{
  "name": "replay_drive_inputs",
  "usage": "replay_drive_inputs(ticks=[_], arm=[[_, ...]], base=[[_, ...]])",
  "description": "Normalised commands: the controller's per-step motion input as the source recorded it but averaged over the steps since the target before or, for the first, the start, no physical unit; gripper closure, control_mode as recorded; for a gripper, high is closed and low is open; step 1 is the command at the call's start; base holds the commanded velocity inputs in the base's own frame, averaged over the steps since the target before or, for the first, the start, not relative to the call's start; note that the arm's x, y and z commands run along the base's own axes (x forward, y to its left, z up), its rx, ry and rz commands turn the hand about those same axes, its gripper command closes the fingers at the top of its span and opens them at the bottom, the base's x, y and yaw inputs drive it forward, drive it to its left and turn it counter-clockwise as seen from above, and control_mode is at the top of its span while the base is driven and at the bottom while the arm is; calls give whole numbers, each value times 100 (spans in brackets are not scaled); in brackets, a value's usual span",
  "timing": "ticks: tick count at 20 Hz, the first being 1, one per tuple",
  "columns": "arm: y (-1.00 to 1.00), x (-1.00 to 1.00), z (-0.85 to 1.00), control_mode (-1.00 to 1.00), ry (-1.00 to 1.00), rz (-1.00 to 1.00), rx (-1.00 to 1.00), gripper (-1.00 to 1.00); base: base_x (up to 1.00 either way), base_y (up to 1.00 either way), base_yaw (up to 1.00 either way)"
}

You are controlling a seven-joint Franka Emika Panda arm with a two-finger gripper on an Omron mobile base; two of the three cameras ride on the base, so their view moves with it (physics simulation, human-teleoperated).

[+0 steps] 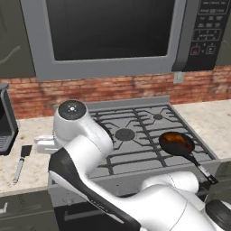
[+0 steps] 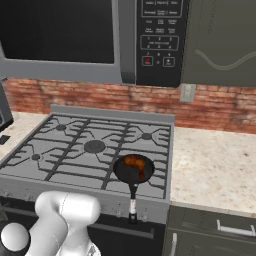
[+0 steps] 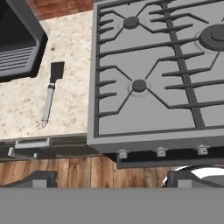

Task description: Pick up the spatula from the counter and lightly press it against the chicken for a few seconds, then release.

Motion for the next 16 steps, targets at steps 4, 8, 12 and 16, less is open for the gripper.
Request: replay_drive_inputs(ticks=[4, 8, 12, 16], arm=[[27, 2, -3, -100, -6, 0, 6, -100], [20, 10, 0, -100, 0, 0, 10, -100], [19, 13, -4, -100, 0, 0, 8, -100], [23, 11, -10, -100, 0, 0, 2, -100]], base=[[0, 0, 0], [0, 0, 0], [0, 0, 0], [0, 0, 0]])
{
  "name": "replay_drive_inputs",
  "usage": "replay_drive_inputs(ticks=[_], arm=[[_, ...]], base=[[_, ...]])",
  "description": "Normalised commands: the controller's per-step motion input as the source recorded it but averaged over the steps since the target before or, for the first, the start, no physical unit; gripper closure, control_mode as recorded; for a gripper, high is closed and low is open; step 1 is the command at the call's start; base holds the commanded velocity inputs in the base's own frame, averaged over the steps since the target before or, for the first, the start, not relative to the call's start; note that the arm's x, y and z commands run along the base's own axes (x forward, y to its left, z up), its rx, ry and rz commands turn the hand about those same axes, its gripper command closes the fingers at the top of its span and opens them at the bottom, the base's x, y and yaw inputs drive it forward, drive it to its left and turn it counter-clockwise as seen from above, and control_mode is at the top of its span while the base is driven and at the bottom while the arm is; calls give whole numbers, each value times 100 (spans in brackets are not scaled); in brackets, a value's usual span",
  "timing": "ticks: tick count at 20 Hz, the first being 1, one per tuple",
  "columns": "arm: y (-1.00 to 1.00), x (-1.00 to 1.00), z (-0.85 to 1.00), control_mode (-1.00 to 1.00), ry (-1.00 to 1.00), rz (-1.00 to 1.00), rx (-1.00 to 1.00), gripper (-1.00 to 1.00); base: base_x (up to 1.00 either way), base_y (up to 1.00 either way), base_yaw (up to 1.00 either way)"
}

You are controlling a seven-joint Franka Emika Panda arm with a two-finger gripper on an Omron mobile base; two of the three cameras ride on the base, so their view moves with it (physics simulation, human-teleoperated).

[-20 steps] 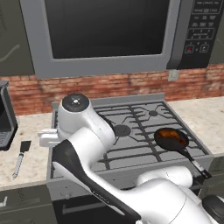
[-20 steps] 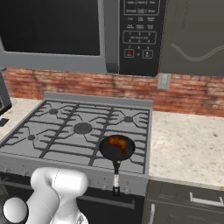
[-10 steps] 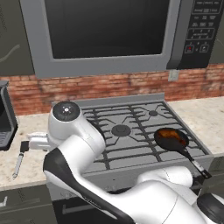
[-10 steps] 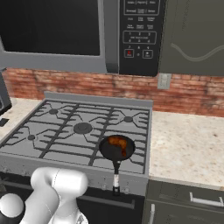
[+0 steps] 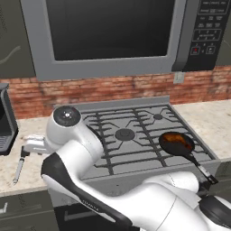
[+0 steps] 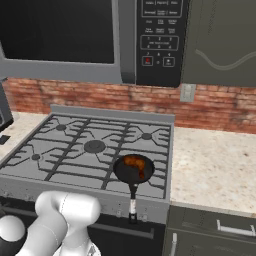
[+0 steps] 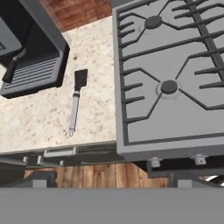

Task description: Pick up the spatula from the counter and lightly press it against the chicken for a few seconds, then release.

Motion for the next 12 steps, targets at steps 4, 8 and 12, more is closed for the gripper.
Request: replay_drive_inputs(ticks=[4, 8, 12], arm=[[23, 7, -14, -100, 0, 0, 0, -100], [23, 2, -3, -100, 3, 0, 0, -100], [19, 2, -1, -100, 5, 0, 0, -100]], base=[[0, 0, 0], [0, 0, 0], [0, 0, 0]])
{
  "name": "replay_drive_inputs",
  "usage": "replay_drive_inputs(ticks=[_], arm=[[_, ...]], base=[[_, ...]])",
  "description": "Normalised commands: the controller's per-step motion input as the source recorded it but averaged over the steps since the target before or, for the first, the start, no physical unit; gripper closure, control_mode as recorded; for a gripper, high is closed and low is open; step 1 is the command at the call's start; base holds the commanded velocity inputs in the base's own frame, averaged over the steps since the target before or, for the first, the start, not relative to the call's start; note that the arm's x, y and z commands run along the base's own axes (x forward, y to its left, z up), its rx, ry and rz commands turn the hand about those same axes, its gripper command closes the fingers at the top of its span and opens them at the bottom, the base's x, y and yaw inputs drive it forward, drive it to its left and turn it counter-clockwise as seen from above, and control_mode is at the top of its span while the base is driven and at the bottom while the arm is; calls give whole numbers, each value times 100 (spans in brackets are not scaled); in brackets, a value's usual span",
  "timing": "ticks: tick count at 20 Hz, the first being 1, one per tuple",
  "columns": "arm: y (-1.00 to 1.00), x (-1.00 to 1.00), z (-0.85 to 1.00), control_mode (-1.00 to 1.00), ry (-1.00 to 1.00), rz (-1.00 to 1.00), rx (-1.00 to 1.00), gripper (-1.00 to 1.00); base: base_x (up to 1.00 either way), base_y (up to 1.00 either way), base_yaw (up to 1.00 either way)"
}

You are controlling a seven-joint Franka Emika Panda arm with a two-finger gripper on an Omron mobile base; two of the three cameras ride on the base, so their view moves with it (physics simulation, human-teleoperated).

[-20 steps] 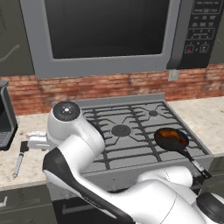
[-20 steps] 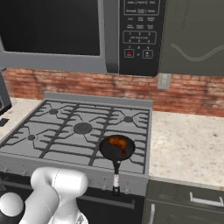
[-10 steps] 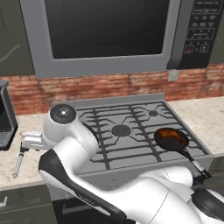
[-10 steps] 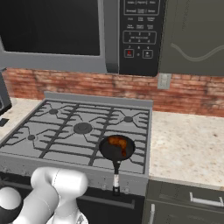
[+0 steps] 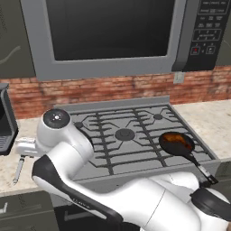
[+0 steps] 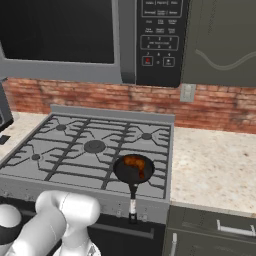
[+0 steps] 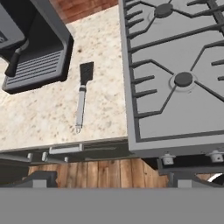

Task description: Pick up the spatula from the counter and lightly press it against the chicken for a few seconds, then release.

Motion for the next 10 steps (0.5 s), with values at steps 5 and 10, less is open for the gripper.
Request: replay_drive_inputs(ticks=[5, 10], arm=[[16, 8, -10, -100, 7, 0, 1, -100], [15, 10, -16, -100, 1, 0, 0, -100]], base=[[0, 0, 0], [0, 0, 0]])
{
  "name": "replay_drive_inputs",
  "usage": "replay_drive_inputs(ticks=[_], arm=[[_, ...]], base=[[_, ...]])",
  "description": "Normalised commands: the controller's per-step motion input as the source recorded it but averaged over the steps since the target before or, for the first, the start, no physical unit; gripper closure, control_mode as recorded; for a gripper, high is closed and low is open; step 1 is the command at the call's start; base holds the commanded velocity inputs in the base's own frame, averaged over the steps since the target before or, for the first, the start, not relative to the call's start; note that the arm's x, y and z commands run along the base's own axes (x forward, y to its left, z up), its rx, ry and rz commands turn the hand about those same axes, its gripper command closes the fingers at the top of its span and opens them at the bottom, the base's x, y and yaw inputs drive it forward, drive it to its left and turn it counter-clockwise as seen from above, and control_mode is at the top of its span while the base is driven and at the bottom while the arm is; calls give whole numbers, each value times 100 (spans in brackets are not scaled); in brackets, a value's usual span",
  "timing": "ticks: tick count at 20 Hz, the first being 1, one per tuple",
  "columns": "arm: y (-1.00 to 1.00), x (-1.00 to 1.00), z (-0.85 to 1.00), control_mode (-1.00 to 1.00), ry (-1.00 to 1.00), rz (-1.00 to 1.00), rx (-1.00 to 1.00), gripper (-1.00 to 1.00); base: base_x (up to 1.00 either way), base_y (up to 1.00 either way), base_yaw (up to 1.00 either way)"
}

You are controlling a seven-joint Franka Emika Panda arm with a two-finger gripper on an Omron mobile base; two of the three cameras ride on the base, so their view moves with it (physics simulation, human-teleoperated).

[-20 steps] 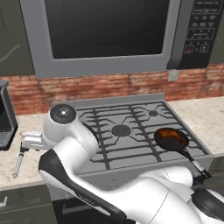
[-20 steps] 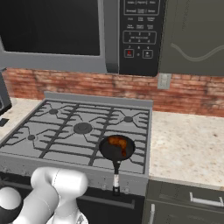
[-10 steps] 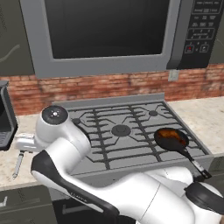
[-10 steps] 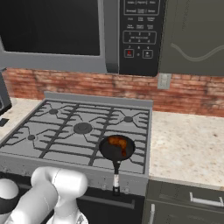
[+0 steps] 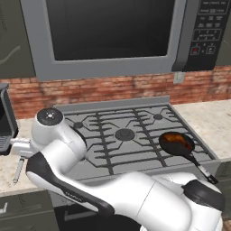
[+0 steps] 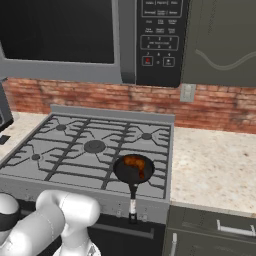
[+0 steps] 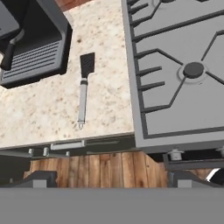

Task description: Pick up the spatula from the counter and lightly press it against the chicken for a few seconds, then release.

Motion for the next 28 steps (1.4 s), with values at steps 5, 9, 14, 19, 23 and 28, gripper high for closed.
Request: replay_drive_inputs(ticks=[5, 9, 14, 19, 23, 28], arm=[[16, 11, -9, -100, 0, 0, 0, -100], [13, 15, -9, -100, 0, 0, 0, -100], [7, 11, -18, -100, 0, 0, 0, -100], [6, 11, -14, -100, 0, 0, 0, -100], [6, 15, -14, -100, 2, 0, 0, -100], [7, 12, -8, -100, 3, 0, 0, -100]], base=[[0, 0, 0], [0, 0, 0], [0, 0, 0], [0, 0, 0], [0, 0, 0], [0, 0, 0]])
